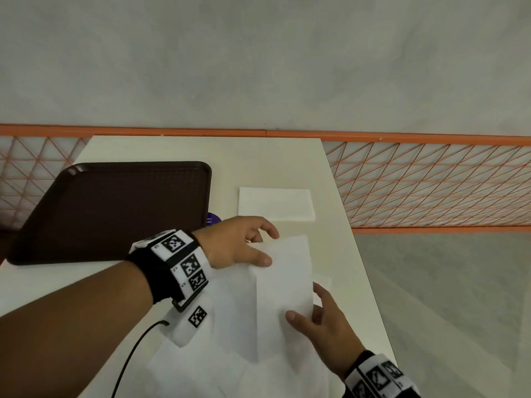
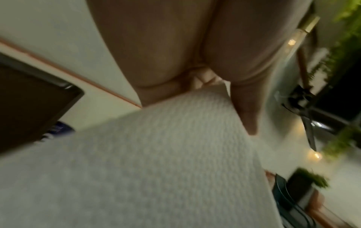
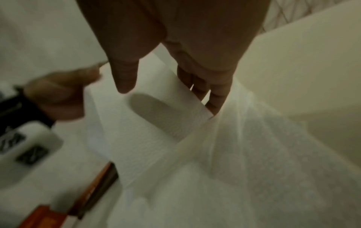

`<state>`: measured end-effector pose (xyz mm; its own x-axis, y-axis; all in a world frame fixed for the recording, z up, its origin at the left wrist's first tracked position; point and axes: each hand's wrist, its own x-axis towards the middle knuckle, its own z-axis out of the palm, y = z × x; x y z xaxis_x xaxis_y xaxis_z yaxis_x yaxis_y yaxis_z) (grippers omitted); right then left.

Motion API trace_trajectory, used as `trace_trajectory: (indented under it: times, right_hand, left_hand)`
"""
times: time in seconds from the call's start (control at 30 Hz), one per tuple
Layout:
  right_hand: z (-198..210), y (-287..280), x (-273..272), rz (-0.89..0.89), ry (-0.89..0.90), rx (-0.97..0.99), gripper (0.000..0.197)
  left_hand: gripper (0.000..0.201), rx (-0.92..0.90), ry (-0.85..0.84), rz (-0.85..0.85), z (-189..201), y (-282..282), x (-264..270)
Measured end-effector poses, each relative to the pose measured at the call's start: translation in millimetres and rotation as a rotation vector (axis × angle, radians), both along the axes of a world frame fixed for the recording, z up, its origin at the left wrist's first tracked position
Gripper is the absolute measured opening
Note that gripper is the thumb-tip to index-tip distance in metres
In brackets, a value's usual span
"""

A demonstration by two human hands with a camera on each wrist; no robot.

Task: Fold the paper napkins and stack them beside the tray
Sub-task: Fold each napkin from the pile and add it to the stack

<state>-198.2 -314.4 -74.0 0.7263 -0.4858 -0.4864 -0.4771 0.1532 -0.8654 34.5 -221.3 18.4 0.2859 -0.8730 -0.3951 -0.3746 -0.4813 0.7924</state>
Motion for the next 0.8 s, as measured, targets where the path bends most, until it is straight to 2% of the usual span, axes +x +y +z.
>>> trace_trajectory:
  times: [0.13, 0.23, 0.37, 0.53, 0.7, 0.8]
  right_hand:
    - [13.5, 3.4, 12.2, -0.029, -0.044, 0.206, 0.063]
    - [19.9, 0.9, 20.9, -0.123, -0.037, 0.223, 0.056]
    - [25.6, -3.9, 30.8, -0.312, -0.011, 0.264, 0.031]
    - [27.1, 15.4, 30.1, -0.208, 0.034, 0.422, 0.036]
    - [24.9, 19.9, 33.1, -0.270, -0.039, 0.166, 0.049]
    - [30.8, 19.5, 36.7, -0.224, -0.082, 0.067, 0.040]
  left_hand:
    - [0.029, -0.081, 0.040, 0.222, -19.6, 29.6, 10.8]
    - [0.021, -0.094, 0.072, 0.325, -34.1, 51.1, 12.4]
    - [0.023, -0.130, 0.040, 0.537, -53.7, 76.9, 8.3]
    - [0.023, -0.121, 0.003, 0.724, -69.8, 95.1, -1.5]
    - [0.030, -0.118, 0.037, 0.768, -74.0, 108.1, -12.4]
    - [0.022, -0.109, 0.099, 0.736, -67.9, 116.0, -15.4]
